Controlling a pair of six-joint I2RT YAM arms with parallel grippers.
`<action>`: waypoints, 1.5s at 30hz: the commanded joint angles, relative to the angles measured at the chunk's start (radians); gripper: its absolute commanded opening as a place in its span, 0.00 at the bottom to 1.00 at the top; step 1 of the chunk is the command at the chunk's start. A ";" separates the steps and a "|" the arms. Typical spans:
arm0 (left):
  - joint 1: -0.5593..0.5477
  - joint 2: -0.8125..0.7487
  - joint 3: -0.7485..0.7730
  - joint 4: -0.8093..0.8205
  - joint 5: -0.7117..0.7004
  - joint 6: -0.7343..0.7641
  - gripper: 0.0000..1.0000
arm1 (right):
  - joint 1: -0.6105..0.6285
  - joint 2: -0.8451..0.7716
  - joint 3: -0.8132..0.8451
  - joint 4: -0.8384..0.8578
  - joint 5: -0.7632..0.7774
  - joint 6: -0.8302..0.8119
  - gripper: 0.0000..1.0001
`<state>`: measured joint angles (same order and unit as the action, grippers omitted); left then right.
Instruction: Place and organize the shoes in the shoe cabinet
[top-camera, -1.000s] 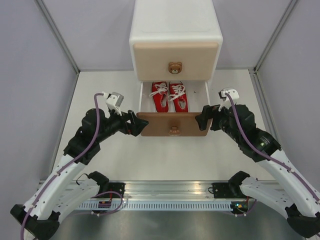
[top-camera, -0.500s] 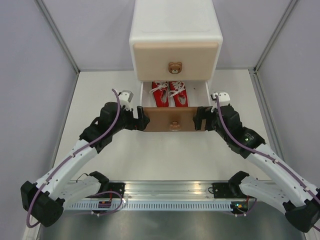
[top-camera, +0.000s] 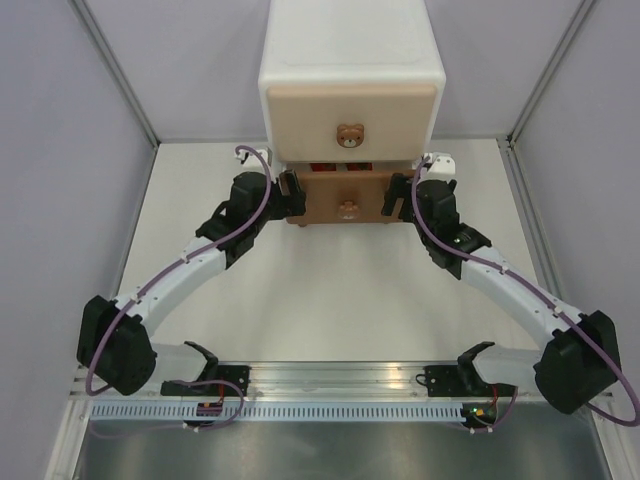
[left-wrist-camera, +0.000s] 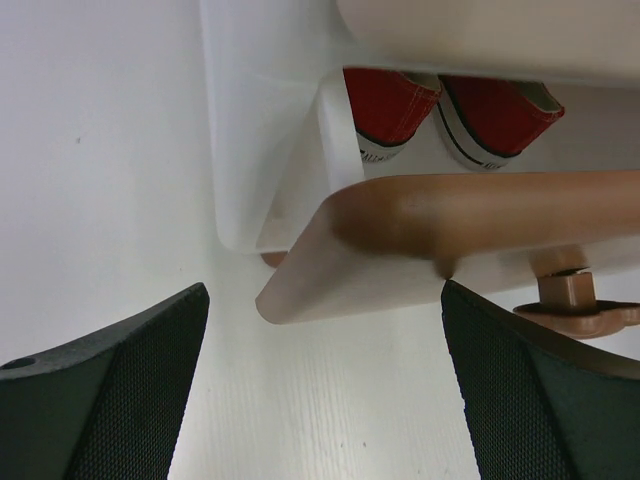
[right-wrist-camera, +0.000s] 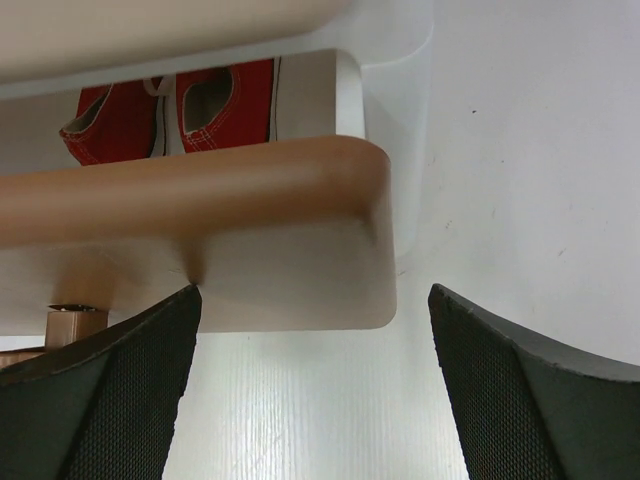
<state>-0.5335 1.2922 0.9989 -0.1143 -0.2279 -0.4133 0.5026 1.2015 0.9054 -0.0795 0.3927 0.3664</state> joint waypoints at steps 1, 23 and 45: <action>0.023 0.053 0.079 0.145 -0.105 -0.073 1.00 | -0.030 0.050 0.069 0.147 0.054 0.057 0.98; 0.040 -0.020 0.011 0.188 -0.133 -0.127 1.00 | -0.087 0.006 0.101 0.083 0.060 0.097 0.98; 0.040 -0.896 -0.106 -0.510 -0.185 0.148 1.00 | -0.087 -0.649 0.081 -0.424 0.192 -0.093 0.98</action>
<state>-0.4950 0.4732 0.9115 -0.5129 -0.3744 -0.2970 0.4179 0.6140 0.9840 -0.4286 0.5354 0.3107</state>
